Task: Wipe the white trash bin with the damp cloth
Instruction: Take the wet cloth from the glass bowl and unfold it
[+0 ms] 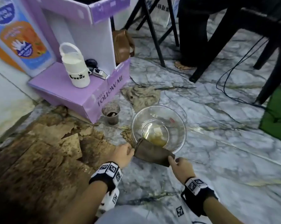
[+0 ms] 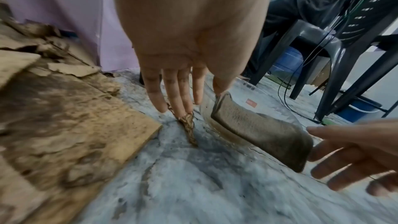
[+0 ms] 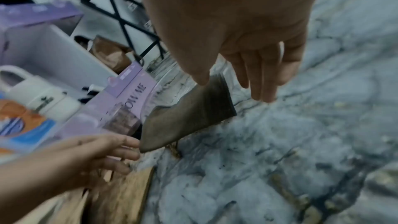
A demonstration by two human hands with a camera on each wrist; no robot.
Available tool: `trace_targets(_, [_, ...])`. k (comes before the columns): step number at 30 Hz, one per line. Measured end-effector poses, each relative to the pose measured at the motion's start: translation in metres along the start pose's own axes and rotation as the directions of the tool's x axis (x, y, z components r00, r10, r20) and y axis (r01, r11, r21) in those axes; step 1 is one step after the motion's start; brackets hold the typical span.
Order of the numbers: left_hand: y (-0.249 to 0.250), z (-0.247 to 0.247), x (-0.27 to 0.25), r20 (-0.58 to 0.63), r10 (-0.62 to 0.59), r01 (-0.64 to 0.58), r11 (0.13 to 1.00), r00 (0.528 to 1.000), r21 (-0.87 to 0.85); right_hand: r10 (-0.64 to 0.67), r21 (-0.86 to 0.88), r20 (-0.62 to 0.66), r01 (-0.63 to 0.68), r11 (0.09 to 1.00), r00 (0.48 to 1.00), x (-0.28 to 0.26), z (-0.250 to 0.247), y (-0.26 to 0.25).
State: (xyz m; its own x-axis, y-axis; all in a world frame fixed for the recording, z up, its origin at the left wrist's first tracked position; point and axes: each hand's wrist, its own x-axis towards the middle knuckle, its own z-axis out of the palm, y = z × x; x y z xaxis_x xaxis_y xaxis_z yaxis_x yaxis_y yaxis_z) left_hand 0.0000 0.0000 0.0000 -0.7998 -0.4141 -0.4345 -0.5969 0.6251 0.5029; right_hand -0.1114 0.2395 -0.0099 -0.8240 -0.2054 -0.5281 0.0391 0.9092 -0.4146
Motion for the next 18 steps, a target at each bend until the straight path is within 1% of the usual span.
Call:
trace_targets(2, [0.002,0.008,0.011,0.043,-0.025,0.027,0.998,0.999,-0.051,-0.019,0.14,0.009,0.018,0.99,1.0,0.007,0.005,0.006])
trace_targets(4, [0.006,0.012,0.013,0.07,-0.027,0.033,0.997,0.997,-0.075,-0.075,0.3,0.048,0.057,0.952,0.996,0.008,0.012,0.007])
trace_targets(5, [0.006,0.016,0.015,0.064,-0.011,0.017,0.996,0.998,-0.091,-0.09,0.381,0.062,0.06,0.923,0.994,0.011,0.018,0.01])
trace_targets(7, [0.009,0.02,0.015,0.034,0.012,-0.007,0.992,0.999,-0.127,-0.088,0.47,0.044,0.058,0.881,0.995,0.014,0.024,0.014])
trace_targets(10, [0.009,0.022,0.018,0.012,-0.013,0.015,0.968,1.0,-0.25,-0.084,0.482,0.014,0.067,0.874,0.996,0.017,0.025,0.014])
trace_targets(12, [0.008,0.027,0.02,0.002,-0.016,0.016,0.939,1.0,-0.342,-0.088,0.435,0.011,0.074,0.897,0.996,0.014,0.022,0.012])
trace_targets(14, [0.006,0.031,0.018,0.002,-0.018,0.018,0.926,1.0,-0.377,-0.1,0.353,-0.009,0.097,0.931,0.995,0.01,0.018,0.009])
trace_targets(18, [0.008,0.032,0.009,-0.015,-0.018,0.01,0.897,1.0,-0.443,-0.161,0.329,-0.075,0.177,0.928,0.984,0.002,0.012,0.004])
